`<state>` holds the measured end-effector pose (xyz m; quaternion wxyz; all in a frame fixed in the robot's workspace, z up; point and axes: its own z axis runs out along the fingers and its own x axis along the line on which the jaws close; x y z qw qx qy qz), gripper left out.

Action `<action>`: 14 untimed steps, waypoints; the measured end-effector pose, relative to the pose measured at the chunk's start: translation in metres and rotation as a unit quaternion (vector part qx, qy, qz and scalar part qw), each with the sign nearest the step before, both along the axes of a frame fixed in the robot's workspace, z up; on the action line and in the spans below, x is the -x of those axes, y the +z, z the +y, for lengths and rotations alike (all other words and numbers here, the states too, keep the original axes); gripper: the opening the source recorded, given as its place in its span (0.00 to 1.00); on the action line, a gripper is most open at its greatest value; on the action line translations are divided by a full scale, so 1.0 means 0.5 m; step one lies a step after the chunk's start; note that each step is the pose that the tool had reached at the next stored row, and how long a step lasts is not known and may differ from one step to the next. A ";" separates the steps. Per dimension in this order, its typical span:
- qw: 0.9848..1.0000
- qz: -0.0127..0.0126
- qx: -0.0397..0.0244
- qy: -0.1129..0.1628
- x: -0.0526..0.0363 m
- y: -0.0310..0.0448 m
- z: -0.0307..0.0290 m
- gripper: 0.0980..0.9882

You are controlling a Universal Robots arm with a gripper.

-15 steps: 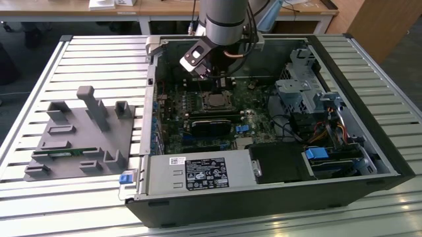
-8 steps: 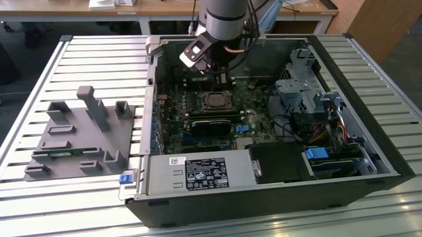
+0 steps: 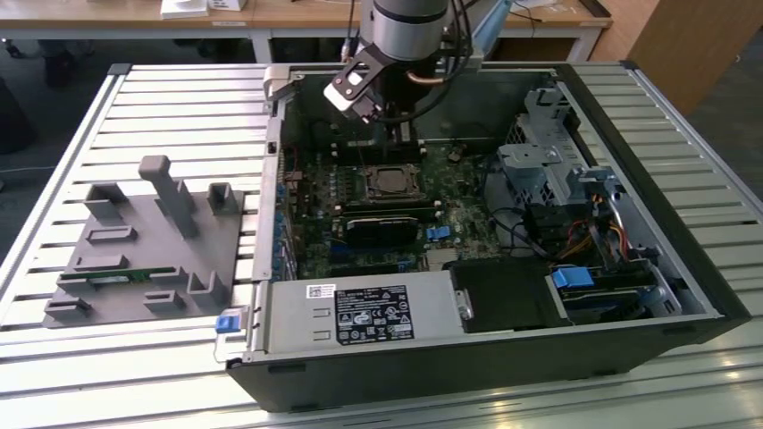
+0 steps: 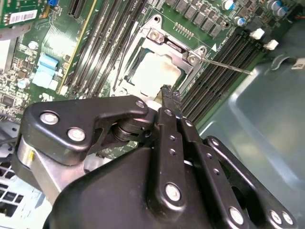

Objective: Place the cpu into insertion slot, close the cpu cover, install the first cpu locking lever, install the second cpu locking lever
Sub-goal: 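Install the first cpu locking lever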

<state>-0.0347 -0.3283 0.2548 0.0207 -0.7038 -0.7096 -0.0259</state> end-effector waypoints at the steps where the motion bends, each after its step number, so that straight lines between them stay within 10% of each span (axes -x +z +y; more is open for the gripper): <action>1: 1.000 0.000 0.000 0.000 0.000 0.004 0.000 0.01; 14: 0.997 -0.002 0.002 0.074 0.000 0.010 0.000 0.01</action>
